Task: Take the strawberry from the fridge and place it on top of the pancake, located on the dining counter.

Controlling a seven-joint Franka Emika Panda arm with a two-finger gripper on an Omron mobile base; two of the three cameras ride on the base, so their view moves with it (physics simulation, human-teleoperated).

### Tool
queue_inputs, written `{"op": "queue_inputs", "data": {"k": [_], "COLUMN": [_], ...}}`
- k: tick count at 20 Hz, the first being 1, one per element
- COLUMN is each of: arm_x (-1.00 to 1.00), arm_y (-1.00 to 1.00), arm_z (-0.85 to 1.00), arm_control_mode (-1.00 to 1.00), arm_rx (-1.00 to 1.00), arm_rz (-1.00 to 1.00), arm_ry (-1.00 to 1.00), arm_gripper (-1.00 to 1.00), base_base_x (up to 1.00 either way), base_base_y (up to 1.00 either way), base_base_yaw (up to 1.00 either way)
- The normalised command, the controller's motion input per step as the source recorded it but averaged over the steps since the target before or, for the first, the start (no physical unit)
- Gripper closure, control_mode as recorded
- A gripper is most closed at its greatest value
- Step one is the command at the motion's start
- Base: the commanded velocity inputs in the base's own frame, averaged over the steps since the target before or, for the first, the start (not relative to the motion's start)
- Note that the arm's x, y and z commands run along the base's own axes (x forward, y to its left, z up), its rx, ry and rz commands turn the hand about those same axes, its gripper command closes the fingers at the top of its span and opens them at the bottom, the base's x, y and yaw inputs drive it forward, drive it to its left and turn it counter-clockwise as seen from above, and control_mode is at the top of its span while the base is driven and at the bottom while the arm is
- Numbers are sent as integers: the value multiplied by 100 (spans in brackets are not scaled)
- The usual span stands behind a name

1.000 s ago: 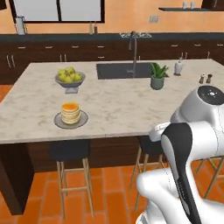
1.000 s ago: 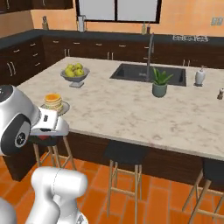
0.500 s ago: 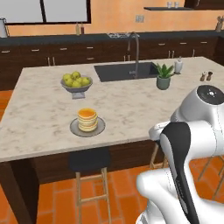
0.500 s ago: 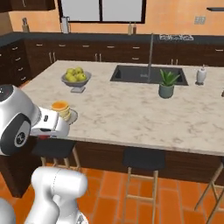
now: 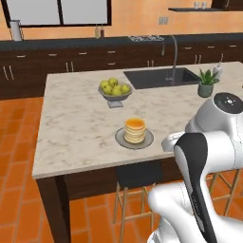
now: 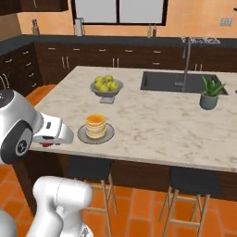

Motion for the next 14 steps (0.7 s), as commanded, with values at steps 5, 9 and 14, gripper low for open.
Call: {"op": "queue_inputs", "data": {"k": [5, 9, 14], "arm_x": [0, 0, 0], "arm_y": [0, 0, 0], "arm_z": [0, 0, 0], "arm_control_mode": [100, 100, 100], "arm_rx": [0, 0, 0], "arm_rz": [0, 0, 0], "arm_ry": [0, 0, 0], "arm_gripper": [100, 100, 100], "base_base_x": [45, 46, 30], "base_base_y": [55, 19, -9], "base_base_yaw": [-5, 0, 0]}}
